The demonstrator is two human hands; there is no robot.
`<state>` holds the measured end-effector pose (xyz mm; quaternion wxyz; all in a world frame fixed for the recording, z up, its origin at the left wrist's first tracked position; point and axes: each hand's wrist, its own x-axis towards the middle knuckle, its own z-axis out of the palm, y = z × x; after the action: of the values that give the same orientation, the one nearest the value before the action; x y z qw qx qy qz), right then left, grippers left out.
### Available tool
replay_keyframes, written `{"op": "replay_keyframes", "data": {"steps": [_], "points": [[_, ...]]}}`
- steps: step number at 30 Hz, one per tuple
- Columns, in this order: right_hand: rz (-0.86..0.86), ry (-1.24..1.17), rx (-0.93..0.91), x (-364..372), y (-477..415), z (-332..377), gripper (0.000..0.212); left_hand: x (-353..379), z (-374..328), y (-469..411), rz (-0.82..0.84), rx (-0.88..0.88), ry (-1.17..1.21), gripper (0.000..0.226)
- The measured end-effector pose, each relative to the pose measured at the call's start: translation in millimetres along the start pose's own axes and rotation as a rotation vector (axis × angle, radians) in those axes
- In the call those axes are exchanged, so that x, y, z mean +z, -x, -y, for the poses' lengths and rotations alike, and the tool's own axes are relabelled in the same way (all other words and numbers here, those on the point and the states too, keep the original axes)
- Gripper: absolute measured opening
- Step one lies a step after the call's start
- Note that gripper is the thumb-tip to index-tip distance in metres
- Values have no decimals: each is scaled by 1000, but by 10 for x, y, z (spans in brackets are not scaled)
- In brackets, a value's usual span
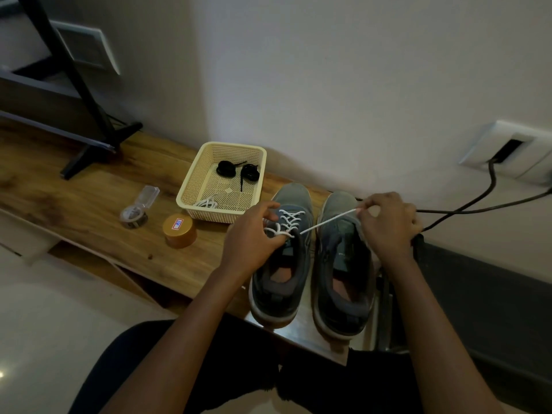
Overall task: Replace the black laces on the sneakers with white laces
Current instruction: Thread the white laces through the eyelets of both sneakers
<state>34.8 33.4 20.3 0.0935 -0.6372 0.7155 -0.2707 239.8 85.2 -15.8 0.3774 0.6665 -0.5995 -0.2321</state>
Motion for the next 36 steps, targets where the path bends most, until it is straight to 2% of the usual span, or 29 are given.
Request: {"op": "replay_keyframes", "data": {"steps": [3,5,8,12,17,24,27,31,36], "points": [[-184,-202,191,-78,-83,-163,12,-3,-18,18,0,36,-37,49],[-213,-240,222,-96,-65,-202,11,-6,-10,21,21,33,-23,46],[-149,-180,113,-103,8,-98,16,-22,27,-1,16,29,-51,35],[58,-63,-243,15,103,98,15,-53,62,-31,35,28,-105,36],[232,127,-422,196,302,352,13,-74,40,-16,52,14,-137,33],[273,193,-384,151,246,253,15,-62,14,14,0,-44,-135,26],[289,155,-375,159,255,252,13,-53,14,23,42,-3,-132,25],[226,18,-377,185,296,371,16,-59,12,6,70,63,-61,16],[280,82,-435,292,337,540,22,-12,-42,-64,97,74,-148,14]]}}
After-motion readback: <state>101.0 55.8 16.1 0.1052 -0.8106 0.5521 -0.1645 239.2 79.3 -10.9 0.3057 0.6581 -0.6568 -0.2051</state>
